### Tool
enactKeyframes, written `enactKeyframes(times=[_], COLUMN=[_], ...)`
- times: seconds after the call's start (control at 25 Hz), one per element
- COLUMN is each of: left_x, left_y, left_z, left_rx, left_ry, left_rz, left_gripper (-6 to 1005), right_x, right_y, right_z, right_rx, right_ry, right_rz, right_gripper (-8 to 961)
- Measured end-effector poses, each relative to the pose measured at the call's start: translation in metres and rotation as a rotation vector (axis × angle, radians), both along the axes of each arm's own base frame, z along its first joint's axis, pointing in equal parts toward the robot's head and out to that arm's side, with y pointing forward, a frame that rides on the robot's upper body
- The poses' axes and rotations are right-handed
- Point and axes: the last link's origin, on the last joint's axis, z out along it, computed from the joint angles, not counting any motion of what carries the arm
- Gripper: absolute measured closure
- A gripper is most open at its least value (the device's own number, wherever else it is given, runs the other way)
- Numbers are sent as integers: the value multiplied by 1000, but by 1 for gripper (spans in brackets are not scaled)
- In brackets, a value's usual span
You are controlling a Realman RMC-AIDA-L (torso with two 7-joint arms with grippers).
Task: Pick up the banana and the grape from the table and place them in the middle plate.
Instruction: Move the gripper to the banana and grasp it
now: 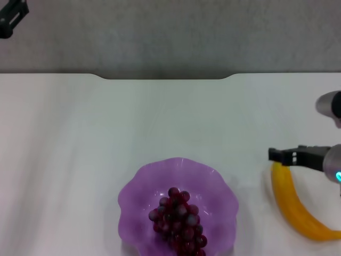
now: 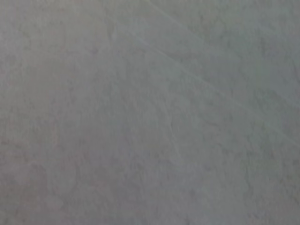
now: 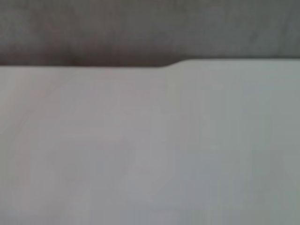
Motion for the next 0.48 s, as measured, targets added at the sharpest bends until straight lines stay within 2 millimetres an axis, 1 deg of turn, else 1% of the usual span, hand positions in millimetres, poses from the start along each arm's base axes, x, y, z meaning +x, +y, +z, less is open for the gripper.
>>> enactKeyframes(times=[0.28,0.48], left_x=[-2,-2], left_y=[-3,-3], left_z=[1,1], left_rx=[9,10], left_ry=[19,21], left_rz=[7,9], left_gripper=[133,133], right_x=[2,6], right_y=[-2,-4], right_z=[-17,-20], right_rx=[-73,-85], right_ry=[20,15], right_rz=[-41,-62], right_gripper=[198,198])
